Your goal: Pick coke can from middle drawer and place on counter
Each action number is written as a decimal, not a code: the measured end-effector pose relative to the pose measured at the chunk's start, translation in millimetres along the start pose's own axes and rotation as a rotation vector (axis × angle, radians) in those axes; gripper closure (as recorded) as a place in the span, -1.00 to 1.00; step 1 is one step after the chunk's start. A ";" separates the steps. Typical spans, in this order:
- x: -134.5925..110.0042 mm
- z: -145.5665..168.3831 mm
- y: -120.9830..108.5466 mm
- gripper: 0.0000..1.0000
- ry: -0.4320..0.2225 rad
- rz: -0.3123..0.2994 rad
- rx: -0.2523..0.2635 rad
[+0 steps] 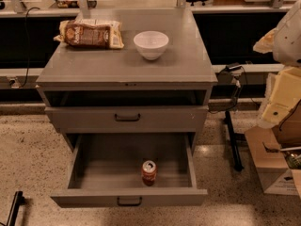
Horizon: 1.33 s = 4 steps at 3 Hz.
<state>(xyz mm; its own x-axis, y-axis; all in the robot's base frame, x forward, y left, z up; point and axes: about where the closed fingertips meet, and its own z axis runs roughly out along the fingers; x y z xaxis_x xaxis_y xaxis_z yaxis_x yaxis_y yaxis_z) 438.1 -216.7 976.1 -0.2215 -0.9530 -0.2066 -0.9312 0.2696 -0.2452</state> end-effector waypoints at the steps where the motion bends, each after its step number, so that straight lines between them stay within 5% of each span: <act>1: -1.1 2.9 -1.8 -1.00 -0.009 0.002 0.003; 2: -2.7 20.6 -1.8 -1.00 -0.056 0.009 0.020; 3: -4.6 54.5 34.5 -1.00 -0.172 -0.002 0.030; 4: 9.2 76.2 45.2 -1.00 -0.188 0.033 0.036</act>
Offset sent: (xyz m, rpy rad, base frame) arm 0.0420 0.0257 -0.1182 0.3166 -0.1850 0.0106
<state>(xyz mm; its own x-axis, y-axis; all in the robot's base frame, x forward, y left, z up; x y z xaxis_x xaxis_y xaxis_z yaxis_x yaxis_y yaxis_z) 416.1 -202.8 890.9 -0.1909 -0.9018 -0.3878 -0.9127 0.3084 -0.2679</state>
